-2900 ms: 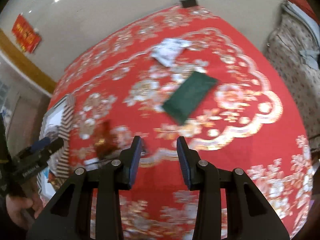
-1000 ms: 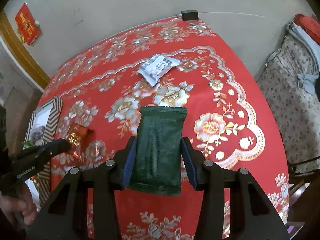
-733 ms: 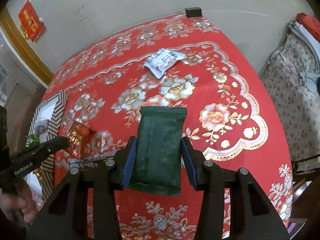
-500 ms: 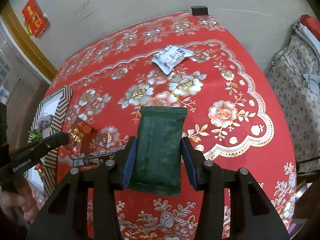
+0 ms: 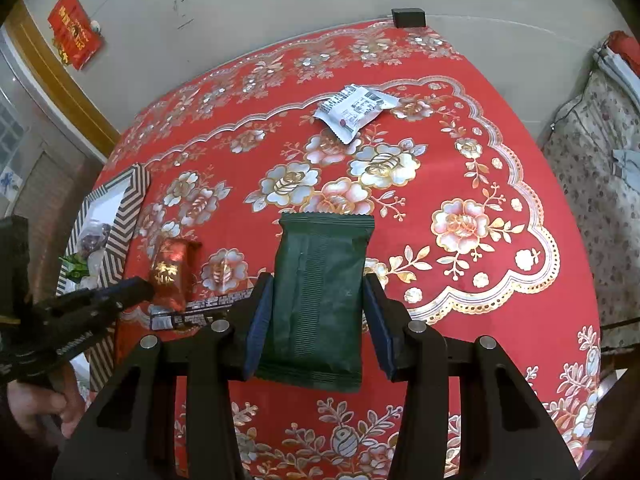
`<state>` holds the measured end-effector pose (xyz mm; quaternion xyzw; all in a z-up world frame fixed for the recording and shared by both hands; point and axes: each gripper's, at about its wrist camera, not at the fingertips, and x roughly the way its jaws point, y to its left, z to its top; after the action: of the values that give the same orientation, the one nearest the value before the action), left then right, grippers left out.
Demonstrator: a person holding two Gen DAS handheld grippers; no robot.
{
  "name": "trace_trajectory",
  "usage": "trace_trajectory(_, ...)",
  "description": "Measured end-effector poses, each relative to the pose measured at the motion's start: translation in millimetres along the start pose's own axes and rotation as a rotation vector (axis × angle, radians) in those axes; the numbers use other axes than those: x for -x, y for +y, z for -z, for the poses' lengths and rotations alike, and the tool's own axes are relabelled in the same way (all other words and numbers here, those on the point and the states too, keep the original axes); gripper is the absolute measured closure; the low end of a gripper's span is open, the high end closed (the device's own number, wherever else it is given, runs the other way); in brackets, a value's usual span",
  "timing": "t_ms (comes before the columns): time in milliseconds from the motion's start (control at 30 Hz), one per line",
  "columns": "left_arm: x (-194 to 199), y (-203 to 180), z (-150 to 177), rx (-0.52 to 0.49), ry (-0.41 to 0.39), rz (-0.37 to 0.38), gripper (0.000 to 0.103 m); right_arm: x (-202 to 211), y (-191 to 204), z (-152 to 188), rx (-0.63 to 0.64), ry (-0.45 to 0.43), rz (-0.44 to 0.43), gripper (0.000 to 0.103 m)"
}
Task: Organize snacks
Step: 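Grasp the brown flower-printed chocolate box with the left tool, then carry the brown box with the left tool while the right tool carries the green pouch toward the tray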
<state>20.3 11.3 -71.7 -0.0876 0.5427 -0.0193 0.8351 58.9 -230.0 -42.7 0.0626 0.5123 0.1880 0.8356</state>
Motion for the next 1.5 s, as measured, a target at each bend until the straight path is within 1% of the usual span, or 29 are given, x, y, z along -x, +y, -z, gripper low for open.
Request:
trace_trajectory(33, 0, 1, -1, 0.007, -0.009, 0.004, 0.020, -1, 0, 0, 0.000, 0.004, -0.001, 0.059)
trace_trajectory(67, 3, 2, -2, 0.010, -0.045, 0.011, 0.016, -2, 0, 0, 0.000, 0.005, -0.002, 0.059)
trace_trajectory(100, 6, 0, -4, 0.003, -0.068, 0.004, 0.016, -2, 0, 0, 0.001, 0.006, -0.003, 0.059)
trace_trajectory(167, 5, -1, -11, 0.006, -0.067, -0.003, 0.016, -2, -1, 0, 0.000, 0.004, -0.003, 0.059)
trace_trajectory(300, -10, -4, -28, 0.046, -0.022, -0.040, 0.016, -3, -3, -1, -0.007, 0.002, -0.004, 0.059)
trace_trajectory(367, -19, -10, -33, 0.039, 0.011, -0.055, 0.016, -3, -3, -1, -0.006, 0.001, -0.005, 0.059)
trace_trajectory(433, -25, -17, -34, 0.035, 0.040, -0.096, 0.016, -2, -4, -1, -0.002, -0.001, -0.005, 0.059)
trace_trajectory(500, -27, -23, -34, 0.016, 0.043, -0.141, 0.025, 0, -6, -1, -0.001, -0.003, -0.004, 0.059)
trace_trajectory(533, -28, -25, -34, 0.015, 0.045, -0.166, 0.036, 0, -7, 0, -0.003, -0.002, -0.004, 0.059)
trace_trajectory(567, -30, -25, -33, 0.018, 0.054, -0.172, 0.050, 1, -9, 1, -0.007, 0.000, -0.004, 0.059)
trace_trajectory(600, -32, -24, -32, 0.019, 0.063, -0.176, 0.060, 1, -11, 1, -0.012, 0.001, -0.002, 0.059)
trace_trajectory(633, -34, -23, -30, 0.020, 0.070, -0.185, 0.066, 2, -13, 1, -0.016, -0.001, -0.001, 0.059)
trace_trajectory(767, -29, -16, -25, 0.031, 0.055, -0.176, 0.067, 6, -15, 2, -0.020, -0.006, 0.001, 0.059)
trace_trajectory(900, -16, -12, -20, 0.039, 0.033, -0.151, 0.067, 8, -13, 1, -0.015, -0.014, 0.000, 0.059)
trace_trajectory(967, -10, -13, -18, 0.031, 0.021, -0.156, 0.067, 9, -10, 1, -0.008, -0.016, 0.000, 0.059)
trace_trajectory(1167, 15, -20, -11, -0.026, -0.028, -0.205, 0.067, 11, 7, 1, 0.020, -0.021, -0.008, 0.059)
trace_trajectory(1500, 32, -9, -9, -0.014, -0.053, -0.198, 0.067, 19, 34, 1, 0.061, -0.041, -0.007, 0.059)
